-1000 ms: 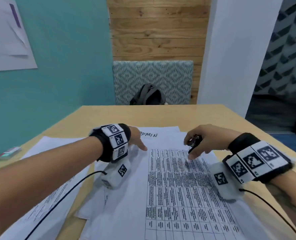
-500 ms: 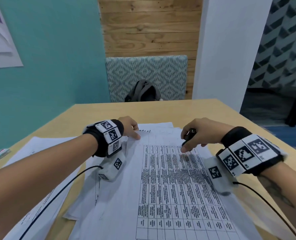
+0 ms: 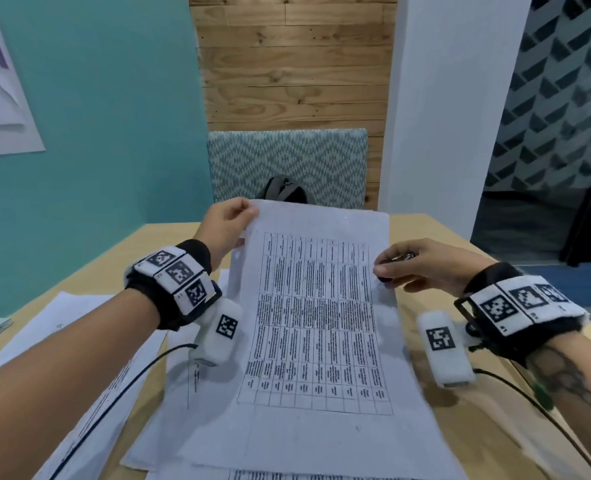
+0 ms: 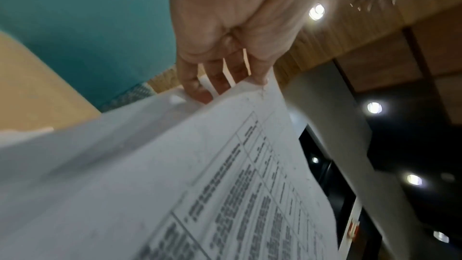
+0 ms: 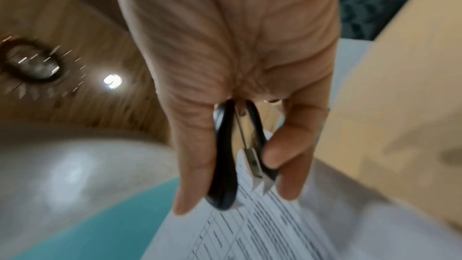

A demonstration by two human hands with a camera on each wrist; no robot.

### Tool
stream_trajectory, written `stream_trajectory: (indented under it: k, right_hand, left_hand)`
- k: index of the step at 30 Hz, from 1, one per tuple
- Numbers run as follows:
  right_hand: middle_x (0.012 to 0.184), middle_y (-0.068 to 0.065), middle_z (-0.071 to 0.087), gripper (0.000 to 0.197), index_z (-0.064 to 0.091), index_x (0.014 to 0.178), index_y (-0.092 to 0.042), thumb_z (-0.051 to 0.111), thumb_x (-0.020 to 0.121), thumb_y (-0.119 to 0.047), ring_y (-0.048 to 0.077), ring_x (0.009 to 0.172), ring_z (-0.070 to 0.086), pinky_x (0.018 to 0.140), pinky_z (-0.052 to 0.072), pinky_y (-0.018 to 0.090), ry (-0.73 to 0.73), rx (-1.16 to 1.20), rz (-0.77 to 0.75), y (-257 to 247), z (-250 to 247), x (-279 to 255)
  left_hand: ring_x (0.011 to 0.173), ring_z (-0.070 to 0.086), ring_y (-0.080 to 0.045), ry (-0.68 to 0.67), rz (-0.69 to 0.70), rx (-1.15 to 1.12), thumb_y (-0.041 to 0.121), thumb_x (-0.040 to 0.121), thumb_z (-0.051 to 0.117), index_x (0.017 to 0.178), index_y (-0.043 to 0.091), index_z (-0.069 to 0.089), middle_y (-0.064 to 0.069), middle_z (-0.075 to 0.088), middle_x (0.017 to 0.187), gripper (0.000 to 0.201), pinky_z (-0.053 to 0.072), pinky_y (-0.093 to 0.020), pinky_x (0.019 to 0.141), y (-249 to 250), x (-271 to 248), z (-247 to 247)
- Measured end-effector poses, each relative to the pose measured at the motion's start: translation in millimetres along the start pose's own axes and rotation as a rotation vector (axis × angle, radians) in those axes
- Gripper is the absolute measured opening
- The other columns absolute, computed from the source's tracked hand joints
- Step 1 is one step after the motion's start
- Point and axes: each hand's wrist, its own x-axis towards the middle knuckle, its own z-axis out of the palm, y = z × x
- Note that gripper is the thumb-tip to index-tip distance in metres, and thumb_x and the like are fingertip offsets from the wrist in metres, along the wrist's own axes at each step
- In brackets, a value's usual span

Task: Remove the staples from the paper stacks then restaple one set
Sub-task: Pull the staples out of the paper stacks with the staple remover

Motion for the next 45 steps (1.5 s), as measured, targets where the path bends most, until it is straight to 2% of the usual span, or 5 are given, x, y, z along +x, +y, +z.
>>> stream_trajectory:
  k: [10, 16, 27, 36, 45]
  right_hand:
    - [0.075, -0.001, 0.071, 0.087, 0.066, 0.085, -0.014, 0.091, 0.011, -0.051, 0.008, 0.066, 0.069, 0.044, 0.044, 0.012, 0.019, 0.420, -0.131, 0, 8, 14]
    - [0.082, 0.001, 0.072, 0.083, 0.069, 0.089, -0.018, 0.091, 0.018, -0.054, 0.009, 0.074, 0.070, 0.050, 0.047, 0.014, 0.084, 0.432, -0.289, -16, -1, 10]
    - [0.092, -0.001, 0.072, 0.066, 0.073, 0.097, -0.024, 0.093, 0.035, -0.036, 0.014, 0.088, 0.069, 0.075, 0.054, 0.022, 0.199, 0.420, -0.888, -89, -28, -33]
    - [0.079, 0.015, 0.070, 0.077, 0.077, 0.088, -0.014, 0.096, 0.015, -0.029, 0.020, 0.068, 0.066, 0.053, 0.050, 0.022, -0.051, 0.364, -0.518, -37, -23, -59]
    - [0.085, 0.015, 0.071, 0.077, 0.076, 0.088, -0.009, 0.096, 0.019, -0.038, 0.010, 0.063, 0.066, 0.040, 0.042, 0.014, -0.056, 0.406, -0.237, -35, -22, -46]
  left_hand:
    - [0.075, 0.058, -0.001, 0.161, 0.123, -0.235, 0.012, 0.088, 0.059, 0.092, 0.012, 0.061, 0.017, 0.066, 0.078, 0.005, 0.045, -0.013, 0.070, 11, -1, 0]
    - [0.103, 0.059, -0.017, 0.009, -0.225, -0.361, 0.052, 0.032, 0.088, 0.125, 0.016, 0.049, -0.002, 0.063, 0.117, 0.107, 0.046, -0.034, 0.083, -12, -2, -9]
    - [0.078, 0.067, 0.000, -0.055, 0.412, -0.499, 0.029, 0.053, 0.072, 0.071, 0.022, 0.077, 0.010, 0.074, 0.080, 0.020, 0.049, -0.011, 0.071, 80, 3, -35]
    - [0.080, 0.070, -0.005, -0.422, 0.276, -0.305, 0.068, 0.053, 0.072, 0.084, 0.031, 0.077, 0.008, 0.074, 0.086, 0.048, 0.052, -0.016, 0.069, 64, -44, -47]
    - [0.074, 0.071, -0.019, -0.231, -0.093, -0.417, 0.032, 0.078, 0.058, 0.087, 0.005, 0.072, -0.012, 0.074, 0.088, 0.032, 0.058, -0.027, 0.066, 57, -35, -32]
